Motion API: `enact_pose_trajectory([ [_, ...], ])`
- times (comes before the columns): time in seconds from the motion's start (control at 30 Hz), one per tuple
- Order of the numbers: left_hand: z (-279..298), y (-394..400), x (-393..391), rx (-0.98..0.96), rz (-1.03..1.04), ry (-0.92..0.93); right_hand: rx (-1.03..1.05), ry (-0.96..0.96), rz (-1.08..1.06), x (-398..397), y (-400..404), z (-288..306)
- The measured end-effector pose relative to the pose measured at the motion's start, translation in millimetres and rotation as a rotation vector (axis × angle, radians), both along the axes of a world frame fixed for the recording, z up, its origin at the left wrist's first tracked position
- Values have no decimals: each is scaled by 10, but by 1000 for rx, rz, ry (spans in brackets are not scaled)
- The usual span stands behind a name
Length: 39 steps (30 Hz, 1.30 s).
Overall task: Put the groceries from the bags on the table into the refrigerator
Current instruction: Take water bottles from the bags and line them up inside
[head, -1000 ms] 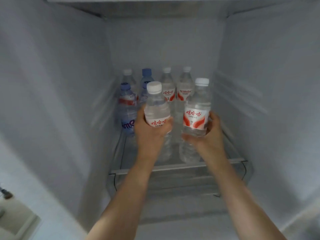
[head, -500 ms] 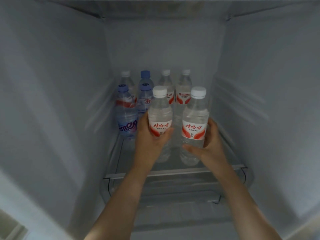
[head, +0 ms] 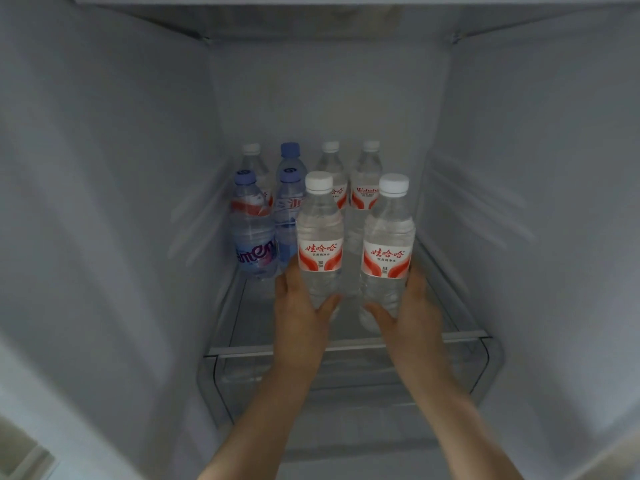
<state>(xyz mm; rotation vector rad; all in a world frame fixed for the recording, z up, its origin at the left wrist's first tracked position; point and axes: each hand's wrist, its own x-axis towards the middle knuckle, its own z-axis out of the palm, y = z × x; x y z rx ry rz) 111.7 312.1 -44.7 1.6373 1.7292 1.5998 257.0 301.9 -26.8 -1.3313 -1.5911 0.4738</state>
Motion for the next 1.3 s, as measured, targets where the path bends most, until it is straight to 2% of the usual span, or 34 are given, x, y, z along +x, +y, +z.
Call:
enact_pose_trajectory([
  [0.23, -39, 282, 154, 44, 19, 17, -15, 55, 45, 53, 322, 36],
  [0.6, -67, 879, 410, 41, 192, 64, 1, 81, 107, 48, 972, -31],
  [0.87, -89, 958, 416, 13, 239, 231, 19, 35, 126, 78, 1243, -53],
  [1.0, -84, 939, 445, 52, 245, 245, 26, 42, 99, 62, 1276, -93],
  [1.17, -106, 944, 402, -20, 321, 289, -22, 70, 65, 42, 1203, -154],
  [1.3, -112, 885, 372, -68, 260, 289, -102, 46, 46, 38, 1050, -178],
])
